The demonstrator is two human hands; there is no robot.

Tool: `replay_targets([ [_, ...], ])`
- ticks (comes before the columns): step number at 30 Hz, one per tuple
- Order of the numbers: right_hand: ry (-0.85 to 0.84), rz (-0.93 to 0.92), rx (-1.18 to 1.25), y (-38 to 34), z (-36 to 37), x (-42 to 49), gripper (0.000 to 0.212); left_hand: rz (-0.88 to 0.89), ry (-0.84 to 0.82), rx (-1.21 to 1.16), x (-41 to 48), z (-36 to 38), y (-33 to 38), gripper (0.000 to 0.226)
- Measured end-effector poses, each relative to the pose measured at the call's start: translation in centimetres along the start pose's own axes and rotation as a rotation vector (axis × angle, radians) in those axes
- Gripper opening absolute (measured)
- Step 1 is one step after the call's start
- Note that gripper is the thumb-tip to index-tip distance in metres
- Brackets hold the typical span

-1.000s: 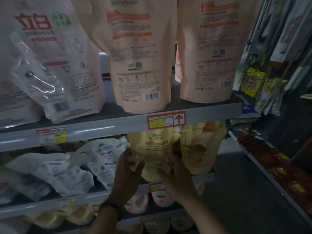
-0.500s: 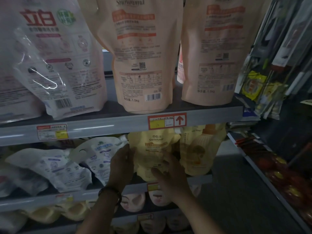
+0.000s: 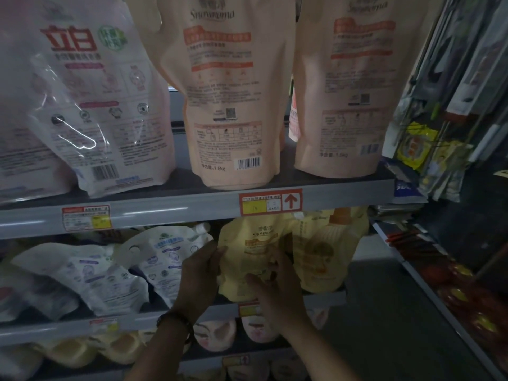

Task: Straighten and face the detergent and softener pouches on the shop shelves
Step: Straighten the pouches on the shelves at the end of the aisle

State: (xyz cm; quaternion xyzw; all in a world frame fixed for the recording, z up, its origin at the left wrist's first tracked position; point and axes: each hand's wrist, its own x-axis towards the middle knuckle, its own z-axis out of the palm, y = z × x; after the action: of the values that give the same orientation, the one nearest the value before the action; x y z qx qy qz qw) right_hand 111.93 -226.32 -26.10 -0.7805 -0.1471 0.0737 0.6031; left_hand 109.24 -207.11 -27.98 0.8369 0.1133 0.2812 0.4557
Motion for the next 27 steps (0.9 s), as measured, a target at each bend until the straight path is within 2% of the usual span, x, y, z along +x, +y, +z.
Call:
replay_targets([
  [9,-0.030,-0.026,0.074,-0.6,0.1,0.2,0.068,-0.001,0.001,-0.131,-0.5,0.1,2.1,0.027],
  [11,-0.036,-0.021,0.094,-0.7,0.1,0.3,0.068,0.068,0.003,-0.067,-0.7,0.1,2.1,0.027],
  [15,-0.009,-0.072,0.033,-1.4,0.8,0.1,0.066,0.143,-0.012,-0.099,-1.9,0.0,3.8,0.026],
  [18,0.002,-0.095,0.029,-1.7,1.3,0.1,0.060,0.081,-0.044,-0.187,-3.0,0.8,4.4,0.034],
  [23,-0.013,-0.104,0.029,-2.1,1.2,0.3,0.063,0.076,-0.017,-0.307,-4.0,1.2,3.7,0.011],
  [24,-0.024,-0.094,0.023,-2.4,1.1,0.2,0.064,0.072,-0.014,-0.334,-4.2,1.2,3.8,0.014],
  [27,-0.041,-0.083,0.001,-2.2,1.3,0.3,0.085,0.130,0.018,-0.245,-4.6,1.5,3.4,0.023],
])
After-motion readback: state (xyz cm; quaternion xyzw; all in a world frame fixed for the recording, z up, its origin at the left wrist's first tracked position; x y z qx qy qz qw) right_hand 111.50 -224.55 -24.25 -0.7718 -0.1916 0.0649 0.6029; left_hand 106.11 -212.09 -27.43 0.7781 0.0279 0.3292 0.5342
